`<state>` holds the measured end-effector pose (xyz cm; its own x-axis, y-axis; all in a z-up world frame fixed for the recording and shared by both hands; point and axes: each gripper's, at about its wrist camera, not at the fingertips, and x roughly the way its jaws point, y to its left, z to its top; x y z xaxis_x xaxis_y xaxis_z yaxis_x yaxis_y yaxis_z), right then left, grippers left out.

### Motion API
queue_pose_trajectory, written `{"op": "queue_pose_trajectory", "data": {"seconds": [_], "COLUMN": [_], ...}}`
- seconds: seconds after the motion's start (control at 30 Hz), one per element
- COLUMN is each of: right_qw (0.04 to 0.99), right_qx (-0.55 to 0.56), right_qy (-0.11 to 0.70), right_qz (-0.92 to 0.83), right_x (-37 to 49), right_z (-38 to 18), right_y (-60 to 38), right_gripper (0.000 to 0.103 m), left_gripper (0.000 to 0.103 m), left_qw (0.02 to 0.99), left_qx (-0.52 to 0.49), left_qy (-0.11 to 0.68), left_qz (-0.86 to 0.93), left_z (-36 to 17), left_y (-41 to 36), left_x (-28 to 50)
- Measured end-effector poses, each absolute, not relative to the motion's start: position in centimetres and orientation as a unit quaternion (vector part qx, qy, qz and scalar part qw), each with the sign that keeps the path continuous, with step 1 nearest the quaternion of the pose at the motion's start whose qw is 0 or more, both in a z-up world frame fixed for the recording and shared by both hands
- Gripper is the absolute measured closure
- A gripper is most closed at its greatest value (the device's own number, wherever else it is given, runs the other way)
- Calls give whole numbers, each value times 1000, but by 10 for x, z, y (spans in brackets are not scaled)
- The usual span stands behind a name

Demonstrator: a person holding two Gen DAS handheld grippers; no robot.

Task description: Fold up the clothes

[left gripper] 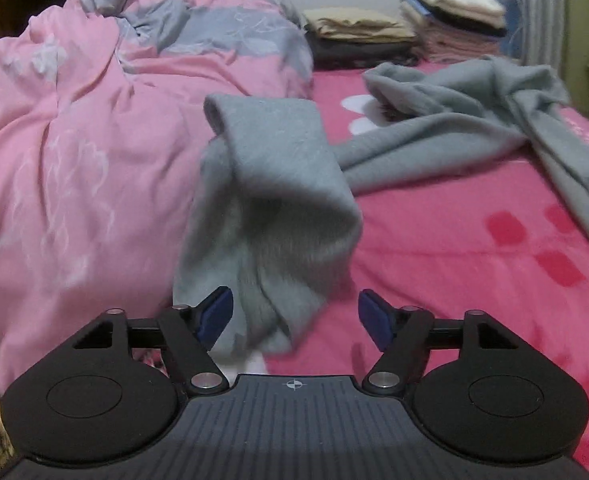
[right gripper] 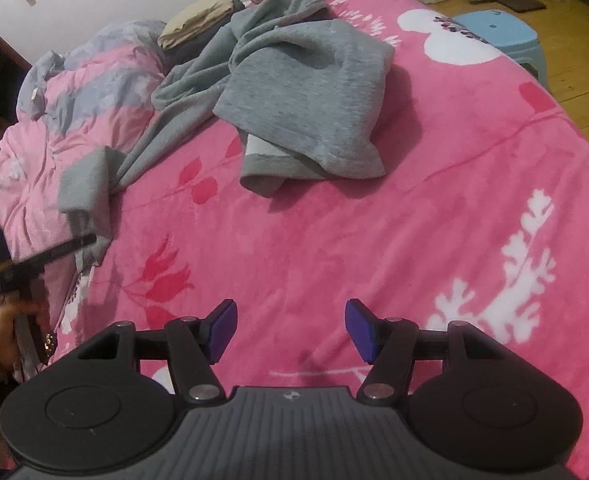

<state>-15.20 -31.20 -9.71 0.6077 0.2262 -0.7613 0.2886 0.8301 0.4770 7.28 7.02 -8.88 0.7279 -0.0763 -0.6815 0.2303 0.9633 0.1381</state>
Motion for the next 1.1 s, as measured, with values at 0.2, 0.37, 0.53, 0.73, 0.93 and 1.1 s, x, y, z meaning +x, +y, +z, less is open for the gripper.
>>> {"op": "queue_pose_trajectory", "data": {"seconds": [0.2,0.37,0.53,0.73,0.93,1.1], "right_qw": [861,895,932,959,970,976], "right_qx": [277,232,190,219,228,213], "right_qy": [427,382,308,180,78,17], "right_qz": [-8,3,8,1,-16,-42], "right_x": [-151,-131,-70,11,68,85], "right_z": [-86,-47,24,97,138,200], "right_y": [-307,-312,-333,-361,-383,-409], "right_gripper": [40,40,40,40,40,40], "left_gripper": [31,31,31,31,31,31], "left_qw": [933,942,952,956,962,973], "left_qx": [92,80,61,43,32,13], "left_qy": [331,304,275,265,257,225], "left_qz": [-103,-117,-117,-116,-84,-53], "left_z": [-65,-41,-14,0,33,98], "left_y": [69,67,64,56,56,69], "left_x": [68,71,98,137,184,213]}}
